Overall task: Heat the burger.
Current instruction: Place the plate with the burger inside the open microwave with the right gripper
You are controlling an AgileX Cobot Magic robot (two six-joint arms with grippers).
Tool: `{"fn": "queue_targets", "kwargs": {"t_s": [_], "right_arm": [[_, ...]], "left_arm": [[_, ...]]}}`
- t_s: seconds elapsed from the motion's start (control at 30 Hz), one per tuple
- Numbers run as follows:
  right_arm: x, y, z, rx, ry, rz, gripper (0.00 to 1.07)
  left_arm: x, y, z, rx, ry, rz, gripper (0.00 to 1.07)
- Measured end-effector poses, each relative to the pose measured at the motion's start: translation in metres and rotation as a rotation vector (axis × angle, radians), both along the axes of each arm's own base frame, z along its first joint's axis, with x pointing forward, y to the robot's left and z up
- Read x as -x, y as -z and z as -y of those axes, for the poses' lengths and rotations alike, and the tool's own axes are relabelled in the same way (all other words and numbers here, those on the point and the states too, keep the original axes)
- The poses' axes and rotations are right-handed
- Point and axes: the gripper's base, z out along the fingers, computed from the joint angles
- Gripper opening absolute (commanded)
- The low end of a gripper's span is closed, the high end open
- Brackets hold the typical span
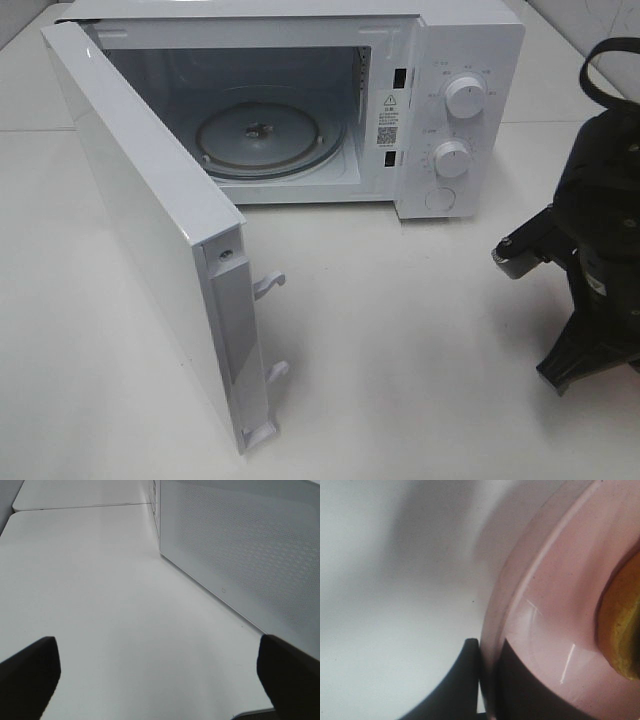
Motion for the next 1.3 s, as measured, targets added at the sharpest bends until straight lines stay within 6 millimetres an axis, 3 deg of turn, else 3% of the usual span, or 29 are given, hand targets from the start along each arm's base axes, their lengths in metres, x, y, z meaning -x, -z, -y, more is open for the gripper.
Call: {"fn": "queue_targets", "kwargs": {"t_s": [0.37, 0.7, 1.3], "right_arm": [[0.022, -0.017, -0.001, -0.033, -0.047, 0.053, 0.01], [0.043, -0.028, -0.017, -0.031, -0.131, 0.072, 0.02], [0.061, -0.028, -0.037, -0.012, -0.256, 0.058, 0.02]], "left_arm": [[0.000, 0.000, 0.000, 0.000, 0.000, 0.000, 1.00], [0.000, 0.000, 0.000, 0.000, 0.000, 0.000, 1.00], [0.000, 0.000, 0.000, 0.000, 0.000, 0.000, 1.00]]}}
